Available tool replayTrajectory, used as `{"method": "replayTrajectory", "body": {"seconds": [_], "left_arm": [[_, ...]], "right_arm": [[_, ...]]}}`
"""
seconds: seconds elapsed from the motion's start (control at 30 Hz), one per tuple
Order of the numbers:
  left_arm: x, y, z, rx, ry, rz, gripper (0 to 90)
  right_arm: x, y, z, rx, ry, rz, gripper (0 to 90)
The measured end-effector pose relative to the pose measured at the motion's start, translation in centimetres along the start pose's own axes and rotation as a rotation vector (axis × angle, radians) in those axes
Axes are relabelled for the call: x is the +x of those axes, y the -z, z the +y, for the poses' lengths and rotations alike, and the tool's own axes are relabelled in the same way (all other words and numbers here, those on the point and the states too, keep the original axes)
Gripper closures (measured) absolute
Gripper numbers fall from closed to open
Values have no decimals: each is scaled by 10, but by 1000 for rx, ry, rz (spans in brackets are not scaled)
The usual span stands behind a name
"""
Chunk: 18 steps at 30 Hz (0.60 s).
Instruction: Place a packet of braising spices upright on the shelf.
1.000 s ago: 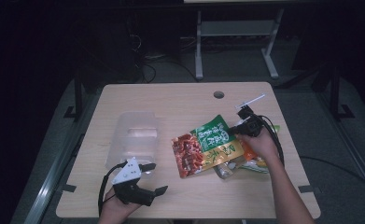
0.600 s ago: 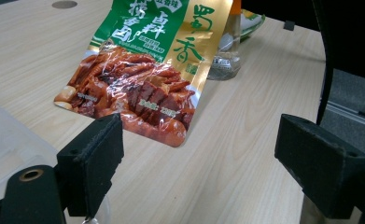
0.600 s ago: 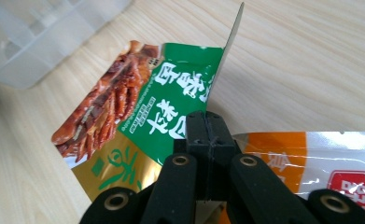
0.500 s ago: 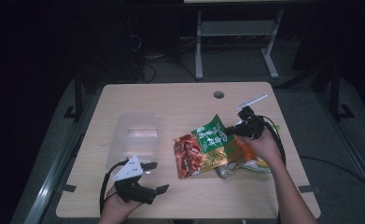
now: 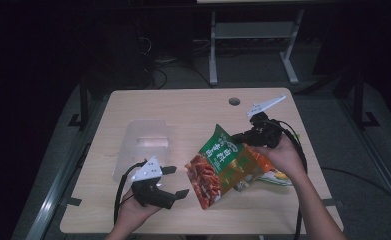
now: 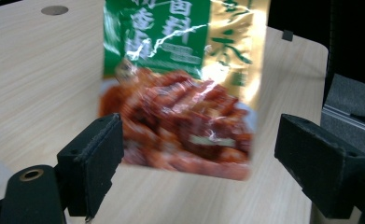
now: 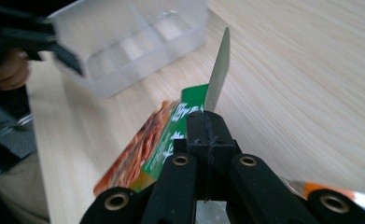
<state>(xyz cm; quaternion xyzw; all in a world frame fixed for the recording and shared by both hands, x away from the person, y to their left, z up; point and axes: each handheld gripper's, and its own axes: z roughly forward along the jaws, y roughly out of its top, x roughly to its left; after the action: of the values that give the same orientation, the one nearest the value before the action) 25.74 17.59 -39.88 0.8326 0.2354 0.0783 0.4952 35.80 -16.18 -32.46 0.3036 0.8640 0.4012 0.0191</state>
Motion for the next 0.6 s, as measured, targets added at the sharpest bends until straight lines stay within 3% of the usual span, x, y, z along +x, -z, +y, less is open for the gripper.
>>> {"method": "replayTrajectory", "body": {"seconds": [0.27,0.3,0.5,0.6], "left_arm": [[10,-14,18,-4,18,-20,156],[11,-17,21,-4,23,-24,156],[18,-35,36,29,30,-17,183],[23,-41,41,34,68,-34,191]], "right_arm": [[29,0,20,36,104,43,899],[34,0,24,41,138,48,899],[44,1,29,41,181,78,899],[49,4,31,46,201,97,899]]}}
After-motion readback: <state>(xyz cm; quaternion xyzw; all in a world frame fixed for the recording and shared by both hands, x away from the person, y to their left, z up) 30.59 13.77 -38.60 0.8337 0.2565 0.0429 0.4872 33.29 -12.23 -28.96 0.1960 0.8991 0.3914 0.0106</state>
